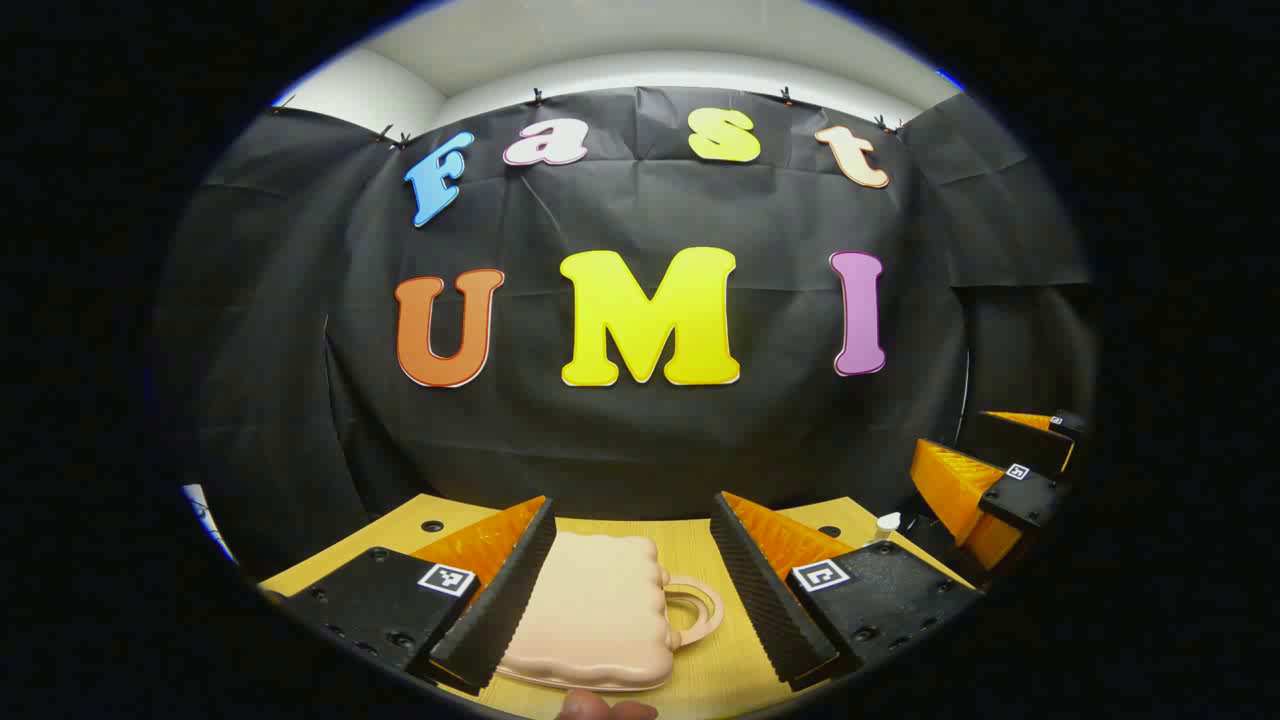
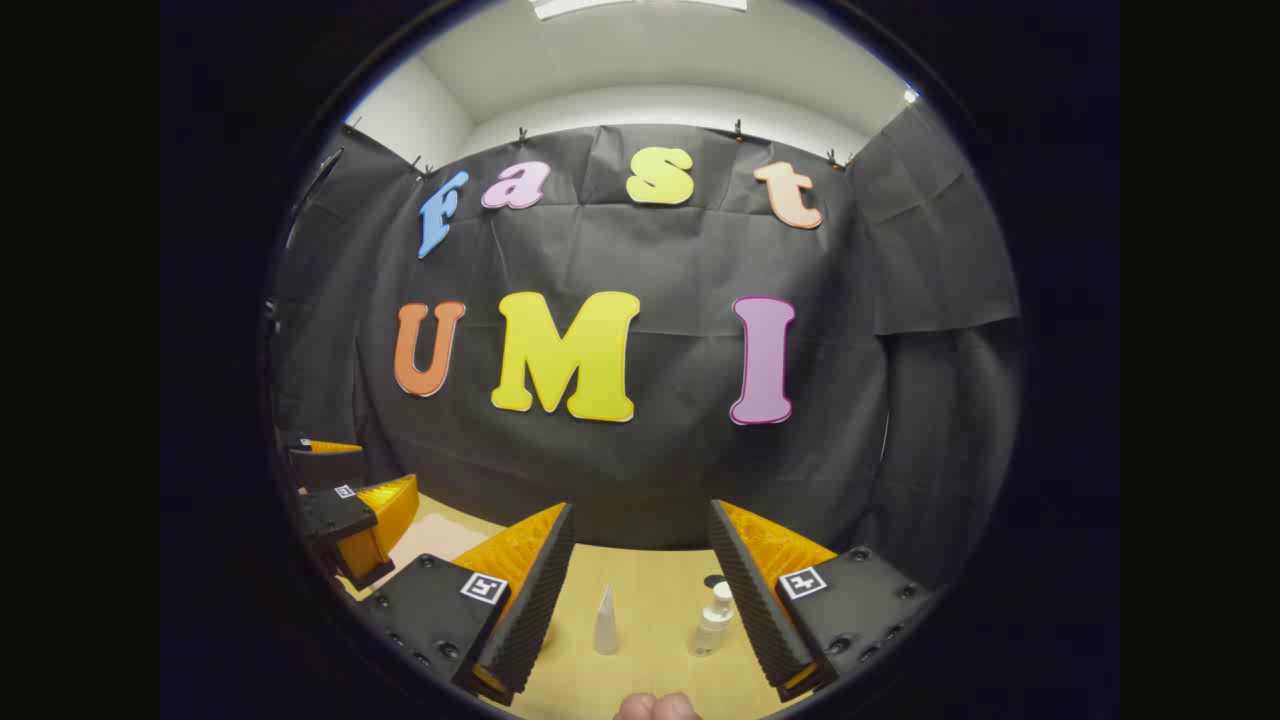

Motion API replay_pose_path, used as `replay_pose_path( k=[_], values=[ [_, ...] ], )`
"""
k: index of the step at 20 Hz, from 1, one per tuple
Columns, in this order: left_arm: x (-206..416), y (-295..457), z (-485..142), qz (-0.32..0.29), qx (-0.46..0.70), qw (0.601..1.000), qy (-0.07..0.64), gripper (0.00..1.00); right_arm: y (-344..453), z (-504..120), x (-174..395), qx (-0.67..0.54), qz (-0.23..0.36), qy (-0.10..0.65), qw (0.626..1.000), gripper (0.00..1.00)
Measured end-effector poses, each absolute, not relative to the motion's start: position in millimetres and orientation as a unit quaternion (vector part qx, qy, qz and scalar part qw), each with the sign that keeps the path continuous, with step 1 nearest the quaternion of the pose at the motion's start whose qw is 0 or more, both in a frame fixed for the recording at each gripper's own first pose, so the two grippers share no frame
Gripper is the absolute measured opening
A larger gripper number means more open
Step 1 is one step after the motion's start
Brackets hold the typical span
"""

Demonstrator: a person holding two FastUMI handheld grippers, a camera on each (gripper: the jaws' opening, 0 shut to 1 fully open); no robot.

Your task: First open the suitcase, pack the skin care products into it, and then close the suitcase.

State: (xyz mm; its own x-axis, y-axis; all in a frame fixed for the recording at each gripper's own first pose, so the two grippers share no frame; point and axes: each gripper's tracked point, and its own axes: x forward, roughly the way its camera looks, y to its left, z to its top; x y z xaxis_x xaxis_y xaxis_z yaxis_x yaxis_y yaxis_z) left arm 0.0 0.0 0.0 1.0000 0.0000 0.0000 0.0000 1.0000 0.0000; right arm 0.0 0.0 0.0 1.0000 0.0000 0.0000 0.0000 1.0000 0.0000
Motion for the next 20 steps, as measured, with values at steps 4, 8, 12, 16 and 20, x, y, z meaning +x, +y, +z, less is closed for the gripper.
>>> replay_pose_path(
  k=[4,8,12,16,20],
  values=[
    [3,-9,-2,-0.013,-0.002,1.0,0.003,0.99,-2,-8,7,-0.002,0.002,0.011,1.0,0.8],
    [6,-14,-1,-0.017,0.005,1.0,0.003,0.99,-8,-7,9,0.003,-0.001,0.009,1.0,0.77],
    [9,-15,-4,-0.017,0.001,1.0,0.005,0.99,-11,-7,11,0.004,-0.003,0.01,1.0,0.8],
    [10,-21,-13,-0.028,-0.003,0.999,0.016,0.99,-15,-13,13,-0.002,-0.008,0.016,1.0,0.8],
    [10,-25,-21,-0.038,0.007,0.999,0.029,0.99,-17,-17,13,-0.001,-0.01,0.021,1.0,0.8]
  ],
)
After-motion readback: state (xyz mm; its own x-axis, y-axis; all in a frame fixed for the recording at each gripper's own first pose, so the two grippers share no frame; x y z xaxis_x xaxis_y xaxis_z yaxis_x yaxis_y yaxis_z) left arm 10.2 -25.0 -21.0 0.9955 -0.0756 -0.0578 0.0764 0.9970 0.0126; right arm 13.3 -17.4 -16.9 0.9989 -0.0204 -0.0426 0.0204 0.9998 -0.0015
